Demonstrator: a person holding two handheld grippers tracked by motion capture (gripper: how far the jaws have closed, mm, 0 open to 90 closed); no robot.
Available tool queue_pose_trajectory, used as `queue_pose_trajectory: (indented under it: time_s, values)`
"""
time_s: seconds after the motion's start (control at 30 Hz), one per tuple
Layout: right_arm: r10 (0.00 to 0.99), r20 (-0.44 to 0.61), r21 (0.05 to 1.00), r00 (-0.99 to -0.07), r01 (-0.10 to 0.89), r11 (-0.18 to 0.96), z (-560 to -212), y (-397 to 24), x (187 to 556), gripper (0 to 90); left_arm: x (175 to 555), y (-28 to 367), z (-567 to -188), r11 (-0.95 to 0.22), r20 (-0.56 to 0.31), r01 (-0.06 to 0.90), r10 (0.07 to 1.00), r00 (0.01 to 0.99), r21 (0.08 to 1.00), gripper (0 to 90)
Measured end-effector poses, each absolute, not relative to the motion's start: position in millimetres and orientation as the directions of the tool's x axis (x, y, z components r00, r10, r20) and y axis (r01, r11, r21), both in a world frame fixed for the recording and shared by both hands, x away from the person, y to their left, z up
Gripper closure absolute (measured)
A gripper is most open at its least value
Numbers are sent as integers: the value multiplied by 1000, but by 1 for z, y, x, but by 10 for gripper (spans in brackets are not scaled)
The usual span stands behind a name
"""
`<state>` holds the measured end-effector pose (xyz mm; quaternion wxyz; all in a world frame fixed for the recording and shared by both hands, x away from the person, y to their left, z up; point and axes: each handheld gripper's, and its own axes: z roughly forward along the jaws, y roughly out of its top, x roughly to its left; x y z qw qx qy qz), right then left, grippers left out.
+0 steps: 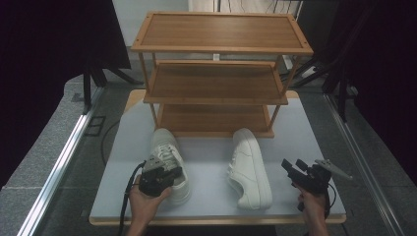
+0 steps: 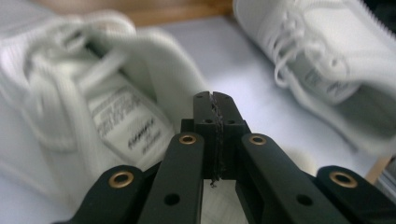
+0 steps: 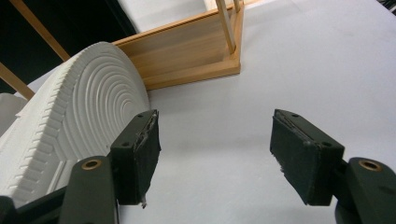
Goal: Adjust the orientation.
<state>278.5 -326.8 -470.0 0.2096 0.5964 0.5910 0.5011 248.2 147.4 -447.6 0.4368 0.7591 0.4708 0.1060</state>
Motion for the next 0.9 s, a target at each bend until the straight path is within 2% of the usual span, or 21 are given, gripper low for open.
queue_pose_trajectory:
  time_s: [0.1, 0.4, 0.53, 0.9]
  values:
    - [915, 348, 842, -204, 497, -209, -470, -325, 279, 329, 245, 154, -453, -147, -281, 638, 807, 519, 756, 900]
    - [918, 321, 842, -231, 513, -165, -472, -317, 280, 329, 240, 165, -452, -183, -223, 643, 838, 497, 744, 900]
    - [919, 327, 842, -221, 510, -177, -473, -320, 279, 329, 239, 172, -451, -181, -227, 654, 843, 488, 734, 900]
    - [918, 339, 843, -205, 500, -200, -471, -327, 278, 329, 230, 218, -448, -124, -264, 672, 856, 445, 730, 900]
